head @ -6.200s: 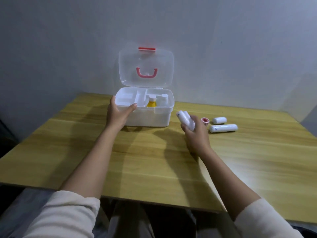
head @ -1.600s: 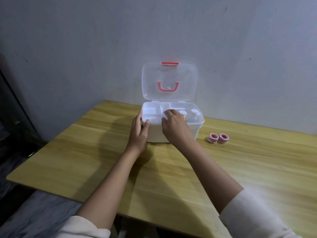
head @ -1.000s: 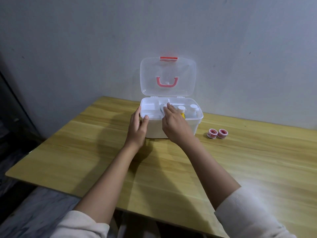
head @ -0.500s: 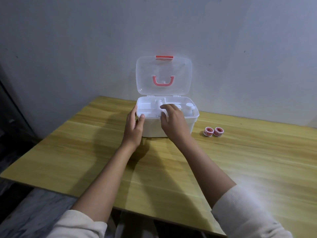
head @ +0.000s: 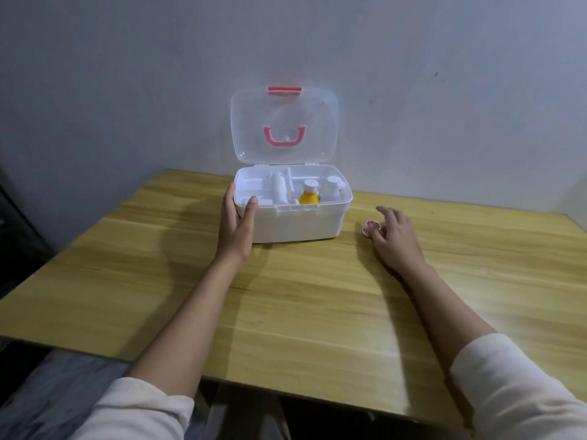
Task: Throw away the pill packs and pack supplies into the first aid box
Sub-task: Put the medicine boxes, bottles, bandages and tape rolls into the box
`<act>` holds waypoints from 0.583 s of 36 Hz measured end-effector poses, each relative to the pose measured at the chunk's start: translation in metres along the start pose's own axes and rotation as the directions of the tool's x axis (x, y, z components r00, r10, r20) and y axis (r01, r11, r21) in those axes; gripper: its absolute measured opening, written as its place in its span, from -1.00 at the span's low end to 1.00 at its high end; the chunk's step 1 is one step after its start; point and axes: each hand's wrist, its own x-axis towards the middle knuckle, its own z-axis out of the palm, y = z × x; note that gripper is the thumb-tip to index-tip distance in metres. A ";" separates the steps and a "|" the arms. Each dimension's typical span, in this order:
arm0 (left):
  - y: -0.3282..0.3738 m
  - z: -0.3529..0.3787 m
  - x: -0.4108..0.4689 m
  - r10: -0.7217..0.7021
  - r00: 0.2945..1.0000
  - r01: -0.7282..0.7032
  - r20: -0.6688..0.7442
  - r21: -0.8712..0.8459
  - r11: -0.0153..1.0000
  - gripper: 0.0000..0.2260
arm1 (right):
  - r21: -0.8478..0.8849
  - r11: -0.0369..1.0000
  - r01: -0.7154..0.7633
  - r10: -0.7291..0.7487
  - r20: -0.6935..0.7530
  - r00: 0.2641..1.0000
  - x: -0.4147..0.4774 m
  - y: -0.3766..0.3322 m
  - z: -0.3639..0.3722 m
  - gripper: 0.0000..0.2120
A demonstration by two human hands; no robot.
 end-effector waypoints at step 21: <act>-0.005 -0.005 0.001 0.026 1.000 -0.026 0.005 -0.007 1.000 -0.51 | 0.078 0.997 0.006 -0.006 -0.001 1.000 0.003 -0.002 0.009 -0.76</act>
